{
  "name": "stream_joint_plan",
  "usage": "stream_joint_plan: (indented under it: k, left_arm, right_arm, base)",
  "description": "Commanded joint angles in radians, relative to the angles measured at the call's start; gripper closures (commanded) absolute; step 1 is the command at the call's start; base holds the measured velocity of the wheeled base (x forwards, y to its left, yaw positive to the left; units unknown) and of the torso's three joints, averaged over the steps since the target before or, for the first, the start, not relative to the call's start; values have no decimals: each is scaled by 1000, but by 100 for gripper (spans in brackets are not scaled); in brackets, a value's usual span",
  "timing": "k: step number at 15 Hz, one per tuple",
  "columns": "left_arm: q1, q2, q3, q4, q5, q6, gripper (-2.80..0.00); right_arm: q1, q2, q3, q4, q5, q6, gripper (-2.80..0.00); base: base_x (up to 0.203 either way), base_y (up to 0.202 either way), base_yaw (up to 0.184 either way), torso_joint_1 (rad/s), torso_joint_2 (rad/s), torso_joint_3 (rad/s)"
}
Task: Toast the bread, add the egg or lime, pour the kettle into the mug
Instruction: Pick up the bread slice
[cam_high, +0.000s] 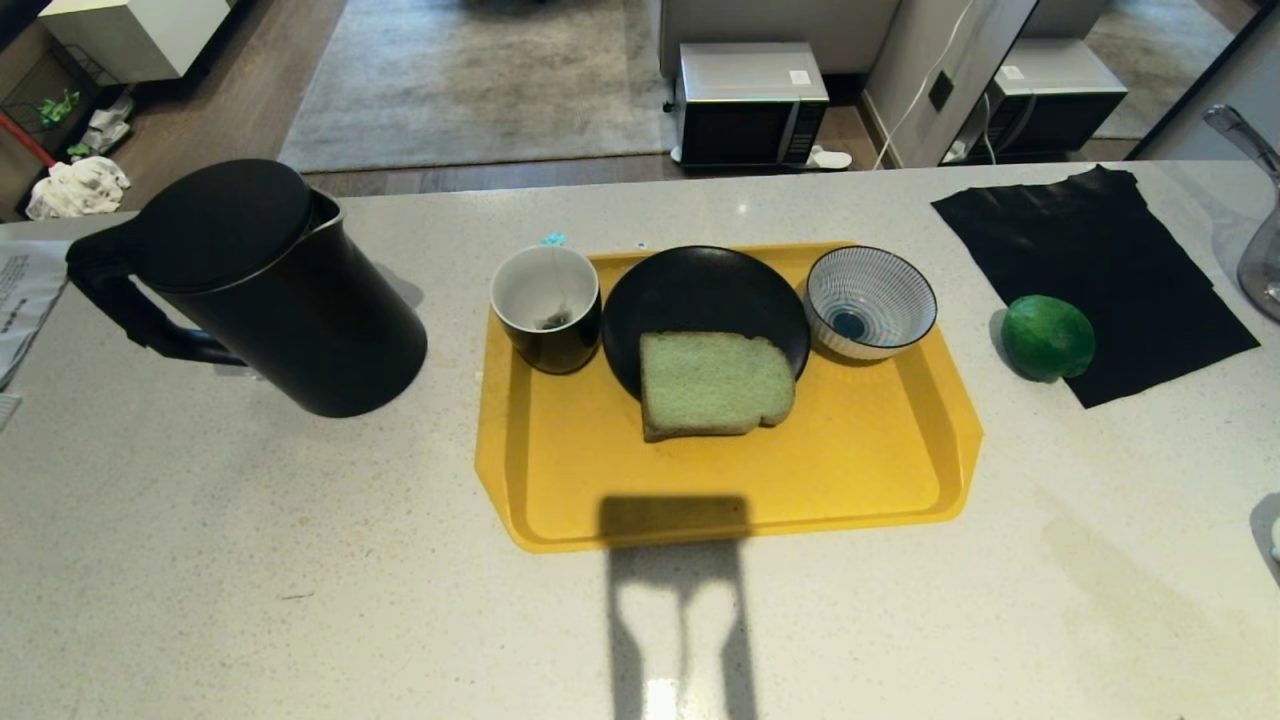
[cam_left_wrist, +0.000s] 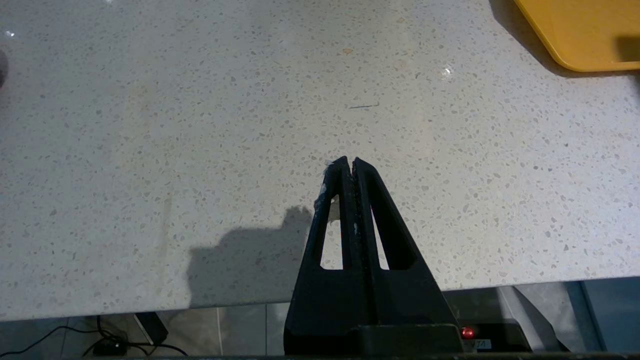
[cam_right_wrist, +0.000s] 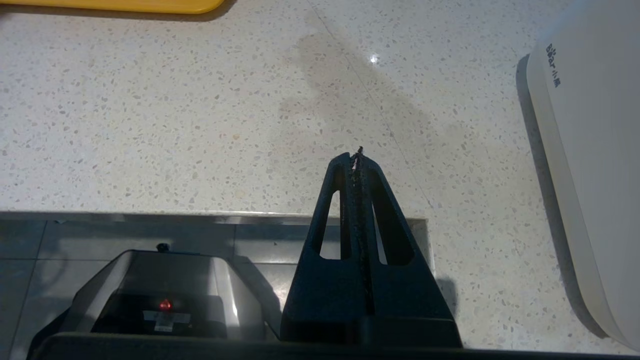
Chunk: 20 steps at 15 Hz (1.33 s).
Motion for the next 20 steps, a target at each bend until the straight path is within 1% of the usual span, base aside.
stream_joint_plan:
  k: [1,10,12,14,16,20]
  left_arm:
    - [0,-1,15,-1,-1,0,0]
    - [0,-1,15,-1,0,0,0]
    - [0,-1,15,-1,-1,0,0]
    - [0,-1,15,-1,0,0,0]
    - [0,-1,15,-1,0,0,0]
    - [0,-1,15,-1,0,0,0]
  right_arm:
    - [0,2,0,0,0,0,0]
    - [0,2,1,0,2,-11,0]
    - [0,14,-25,2,6,-14,0]
    - [0,76,-93,1,21,-16,0]
    - [1,160,-195,2,89,-17,0]
    - [8,363,-417,17,306,-18,0]
  base:
    - [0,0,0,0,0,0]
    - [0,0,0,0,0,0]
    - [0,0,0,0,0,0]
    - [0,0,0,0,0,0]
    - [0,0,0,0,0,0]
    - [0,0,0,0,0,0]
